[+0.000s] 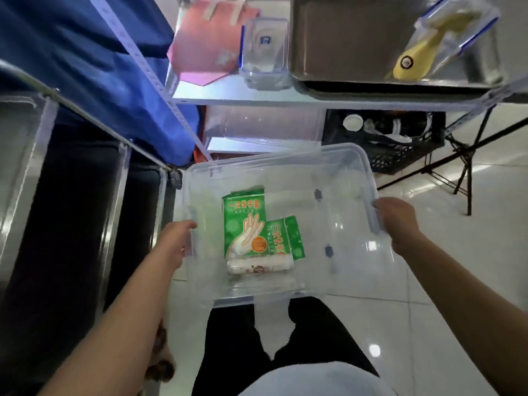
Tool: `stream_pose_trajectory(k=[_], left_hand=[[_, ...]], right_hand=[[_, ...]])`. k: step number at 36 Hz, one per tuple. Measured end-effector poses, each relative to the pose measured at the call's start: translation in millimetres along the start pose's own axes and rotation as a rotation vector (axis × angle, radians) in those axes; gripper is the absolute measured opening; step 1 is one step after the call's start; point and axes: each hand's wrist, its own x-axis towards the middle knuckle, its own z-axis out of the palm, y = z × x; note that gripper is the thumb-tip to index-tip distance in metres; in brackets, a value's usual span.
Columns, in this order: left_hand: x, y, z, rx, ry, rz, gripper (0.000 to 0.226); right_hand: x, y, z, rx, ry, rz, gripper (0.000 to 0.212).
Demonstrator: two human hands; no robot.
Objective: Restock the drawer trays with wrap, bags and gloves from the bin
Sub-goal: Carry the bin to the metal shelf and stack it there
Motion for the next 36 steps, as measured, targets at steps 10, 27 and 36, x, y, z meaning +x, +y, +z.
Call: stream_pose_trajectory(k=[10,27,36], left_hand=[[160,32,37,0.249,-0.106,0.041,0.031],[392,-45,130,0.492,0.007,0.283,0.009],[478,-69,157,0.47,-0.043,0.325,0.026]], right_hand=[[50,46,78,-0.05,0.121,0.123,0.024],[244,202,234,-0.028,0.116,0.075,0.02],[317,247,286,-0.232,0.186,-0.046,0.067]])
